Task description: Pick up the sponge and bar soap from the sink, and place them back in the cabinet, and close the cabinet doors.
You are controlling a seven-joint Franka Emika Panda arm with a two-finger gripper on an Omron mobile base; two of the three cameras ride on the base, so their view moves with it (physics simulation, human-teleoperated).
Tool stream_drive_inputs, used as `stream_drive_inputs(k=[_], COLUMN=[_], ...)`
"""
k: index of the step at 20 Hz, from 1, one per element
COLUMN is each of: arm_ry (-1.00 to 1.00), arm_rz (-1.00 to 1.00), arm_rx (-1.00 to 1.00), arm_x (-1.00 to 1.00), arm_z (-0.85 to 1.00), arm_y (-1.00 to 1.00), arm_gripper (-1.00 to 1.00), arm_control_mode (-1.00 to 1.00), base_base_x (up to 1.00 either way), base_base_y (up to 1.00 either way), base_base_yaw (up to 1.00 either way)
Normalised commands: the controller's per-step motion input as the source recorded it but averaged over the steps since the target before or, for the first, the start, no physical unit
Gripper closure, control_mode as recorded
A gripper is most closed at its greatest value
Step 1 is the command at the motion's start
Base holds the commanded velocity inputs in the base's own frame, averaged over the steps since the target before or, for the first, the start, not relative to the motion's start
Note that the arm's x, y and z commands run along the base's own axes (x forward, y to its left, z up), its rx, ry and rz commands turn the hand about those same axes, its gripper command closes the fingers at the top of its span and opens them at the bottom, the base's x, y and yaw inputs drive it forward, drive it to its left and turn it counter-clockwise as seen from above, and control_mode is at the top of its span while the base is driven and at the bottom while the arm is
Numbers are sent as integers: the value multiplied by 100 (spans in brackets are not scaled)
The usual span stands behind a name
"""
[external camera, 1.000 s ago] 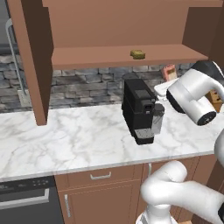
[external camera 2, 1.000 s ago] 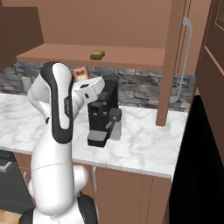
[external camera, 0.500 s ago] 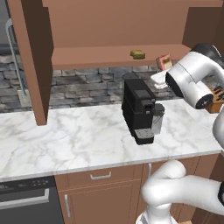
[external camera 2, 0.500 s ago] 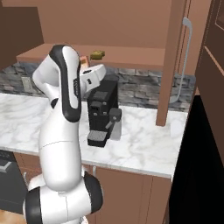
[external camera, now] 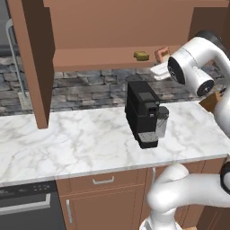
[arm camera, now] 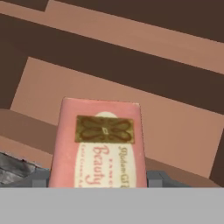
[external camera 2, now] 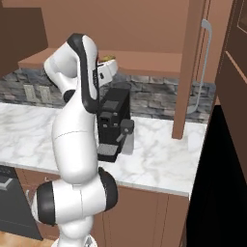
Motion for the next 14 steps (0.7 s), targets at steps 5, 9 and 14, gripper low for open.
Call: stream_drive_inputs(k=[5, 9, 14], arm_ry=[20, 22, 22], arm_rz=[-1, -1, 0], arm_rx=[0, 0, 0], arm_x=[18, 18, 9], arm_z=[49, 46, 34], arm_y=[0, 0, 0], arm_gripper=[100, 100, 100], arm_control_mode=[-100, -100, -100], base_base_x=[0, 0, 0], base_base_y=[0, 0, 0], base_base_yaw=[0, 0, 0])
